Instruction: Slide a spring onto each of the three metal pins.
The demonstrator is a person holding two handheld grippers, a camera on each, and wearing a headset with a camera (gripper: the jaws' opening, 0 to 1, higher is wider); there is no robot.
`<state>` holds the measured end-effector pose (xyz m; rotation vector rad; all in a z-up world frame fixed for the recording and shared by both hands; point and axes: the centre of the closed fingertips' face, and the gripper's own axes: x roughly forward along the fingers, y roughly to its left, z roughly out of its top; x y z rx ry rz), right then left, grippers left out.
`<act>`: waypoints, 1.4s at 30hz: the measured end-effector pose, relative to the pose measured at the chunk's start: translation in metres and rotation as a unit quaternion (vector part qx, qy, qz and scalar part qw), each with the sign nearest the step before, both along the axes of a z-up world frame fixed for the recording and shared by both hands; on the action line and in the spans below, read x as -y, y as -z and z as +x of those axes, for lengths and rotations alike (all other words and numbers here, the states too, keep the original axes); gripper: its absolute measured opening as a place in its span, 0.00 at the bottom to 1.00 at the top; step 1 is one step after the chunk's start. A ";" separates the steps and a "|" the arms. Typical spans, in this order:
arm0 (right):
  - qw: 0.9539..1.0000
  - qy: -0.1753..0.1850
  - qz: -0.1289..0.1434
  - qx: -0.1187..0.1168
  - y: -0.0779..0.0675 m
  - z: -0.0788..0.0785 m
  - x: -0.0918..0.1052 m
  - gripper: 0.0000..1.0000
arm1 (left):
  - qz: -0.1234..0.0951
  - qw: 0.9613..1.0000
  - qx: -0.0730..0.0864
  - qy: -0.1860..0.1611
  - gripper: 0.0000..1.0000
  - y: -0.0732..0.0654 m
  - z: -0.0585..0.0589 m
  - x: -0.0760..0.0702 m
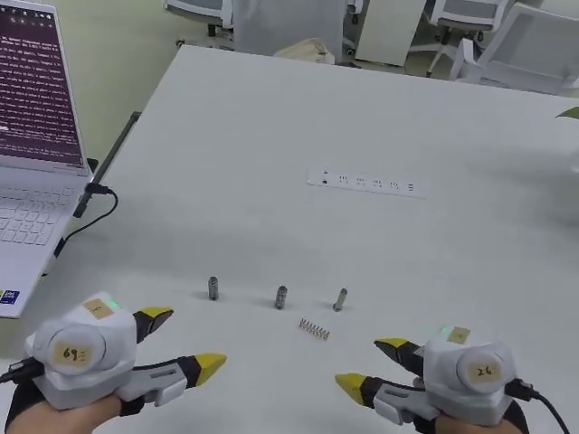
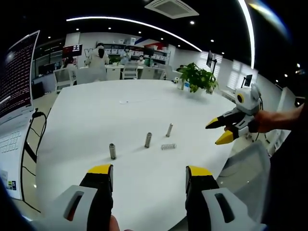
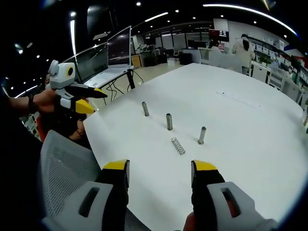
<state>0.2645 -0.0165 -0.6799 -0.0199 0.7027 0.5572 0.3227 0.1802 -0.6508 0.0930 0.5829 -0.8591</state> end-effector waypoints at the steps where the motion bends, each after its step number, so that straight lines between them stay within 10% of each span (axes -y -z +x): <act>1: 1.000 0.002 0.001 0.000 0.000 -0.001 0.000 0.51 | 0.000 1.000 0.000 0.000 0.56 0.000 0.000 0.000; 28: 1.000 0.014 0.022 -0.007 -0.005 -0.014 0.018 0.65 | 0.010 1.000 -0.001 0.023 0.56 0.001 0.002 0.020; 42: 1.000 0.013 0.020 -0.014 -0.005 -0.022 0.022 0.68 | 0.039 0.994 0.000 0.104 0.56 0.012 -0.009 0.056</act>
